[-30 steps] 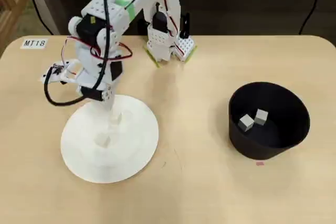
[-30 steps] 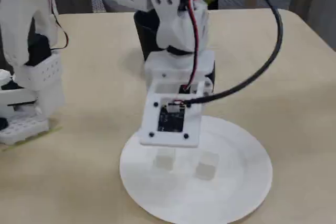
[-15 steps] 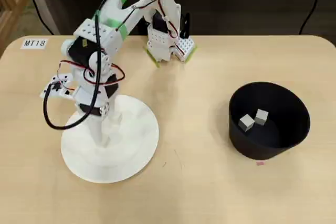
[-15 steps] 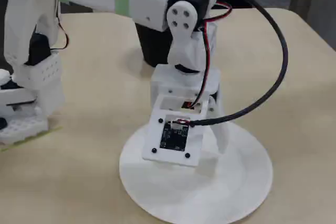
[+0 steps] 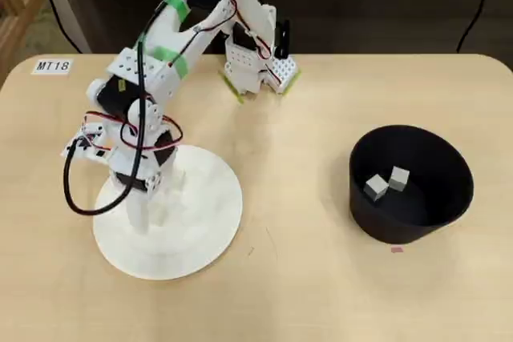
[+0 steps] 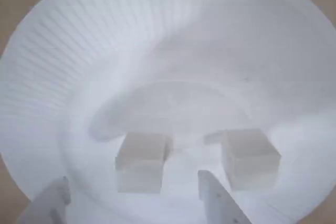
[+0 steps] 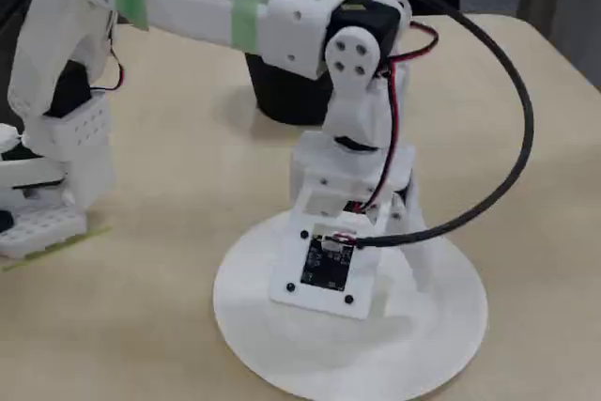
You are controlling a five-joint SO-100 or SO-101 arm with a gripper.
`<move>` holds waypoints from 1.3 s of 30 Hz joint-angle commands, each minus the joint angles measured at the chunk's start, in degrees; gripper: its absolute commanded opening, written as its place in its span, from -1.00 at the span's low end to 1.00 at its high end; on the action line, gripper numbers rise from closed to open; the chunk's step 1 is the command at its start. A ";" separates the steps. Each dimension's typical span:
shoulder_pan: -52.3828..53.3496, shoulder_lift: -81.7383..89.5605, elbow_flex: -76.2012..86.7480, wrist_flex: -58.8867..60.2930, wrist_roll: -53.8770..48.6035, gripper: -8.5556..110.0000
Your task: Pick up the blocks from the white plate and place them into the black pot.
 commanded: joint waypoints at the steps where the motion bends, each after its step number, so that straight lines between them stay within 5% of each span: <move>1: -0.44 -0.79 -3.25 0.26 0.44 -0.27; 9: -0.44 -4.22 -6.06 0.26 0.97 -0.37; 16: -0.70 -9.49 -13.01 1.41 3.96 -0.90; 30: -4.48 5.98 -19.69 0.88 -0.88 -0.90; 39: -23.99 31.46 -9.14 -2.72 1.05 -0.90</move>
